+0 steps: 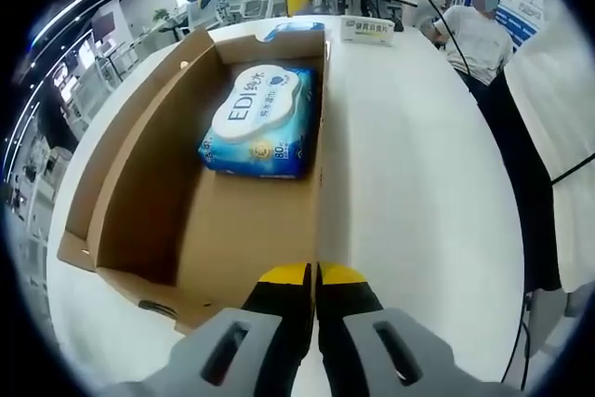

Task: Operate the shoe box by opening the lid, removing the specified soft item, and placing it in the target area until the item is outside and the box remains undamaged.

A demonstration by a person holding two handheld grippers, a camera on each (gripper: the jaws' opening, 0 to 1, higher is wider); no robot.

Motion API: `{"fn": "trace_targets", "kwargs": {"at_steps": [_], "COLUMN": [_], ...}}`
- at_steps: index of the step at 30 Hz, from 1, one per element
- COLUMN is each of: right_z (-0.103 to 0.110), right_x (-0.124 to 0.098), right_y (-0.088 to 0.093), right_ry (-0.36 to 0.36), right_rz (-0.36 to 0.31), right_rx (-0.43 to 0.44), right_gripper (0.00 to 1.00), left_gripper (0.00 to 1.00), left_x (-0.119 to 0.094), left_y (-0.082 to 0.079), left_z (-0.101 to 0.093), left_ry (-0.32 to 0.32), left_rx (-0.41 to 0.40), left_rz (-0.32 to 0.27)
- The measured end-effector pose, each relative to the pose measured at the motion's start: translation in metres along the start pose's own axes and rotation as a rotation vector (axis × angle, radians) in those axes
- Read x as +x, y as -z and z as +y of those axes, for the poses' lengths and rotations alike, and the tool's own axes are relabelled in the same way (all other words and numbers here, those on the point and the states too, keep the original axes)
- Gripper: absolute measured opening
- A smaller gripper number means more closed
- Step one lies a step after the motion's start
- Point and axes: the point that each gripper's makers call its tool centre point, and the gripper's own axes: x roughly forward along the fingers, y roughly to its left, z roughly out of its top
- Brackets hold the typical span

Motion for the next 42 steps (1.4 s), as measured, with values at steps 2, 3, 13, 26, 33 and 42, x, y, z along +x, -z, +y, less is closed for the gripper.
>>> {"fn": "trace_targets", "kwargs": {"at_steps": [2, 3, 13, 26, 33, 42], "right_z": [0.001, 0.000, -0.022, -0.013, -0.003, 0.013], "right_x": [0.005, 0.008, 0.010, 0.035, 0.049, 0.060], "right_y": [0.001, 0.001, -0.005, -0.001, 0.013, 0.037], "right_ry": [-0.013, -0.013, -0.045, -0.107, -0.159, -0.219], "right_rz": [0.015, 0.018, 0.077, 0.089, 0.107, 0.149], "right_rx": [-0.016, -0.031, -0.131, -0.146, -0.131, -0.094], "right_gripper": [0.63, 0.63, 0.62, 0.62, 0.60, 0.65], "left_gripper": [0.00, 0.00, 0.00, 0.00, 0.00, 0.00], "left_x": [0.000, 0.000, 0.000, 0.000, 0.001, 0.001], "left_y": [0.000, 0.000, -0.001, 0.000, 0.001, 0.000], "left_z": [0.000, 0.000, 0.000, 0.001, 0.001, 0.001], "left_ry": [-0.003, -0.004, -0.008, -0.007, -0.009, -0.002], "left_rx": [0.004, 0.005, 0.009, 0.006, 0.008, 0.012], "left_rz": [-0.002, -0.003, -0.005, -0.003, -0.006, -0.007]}}
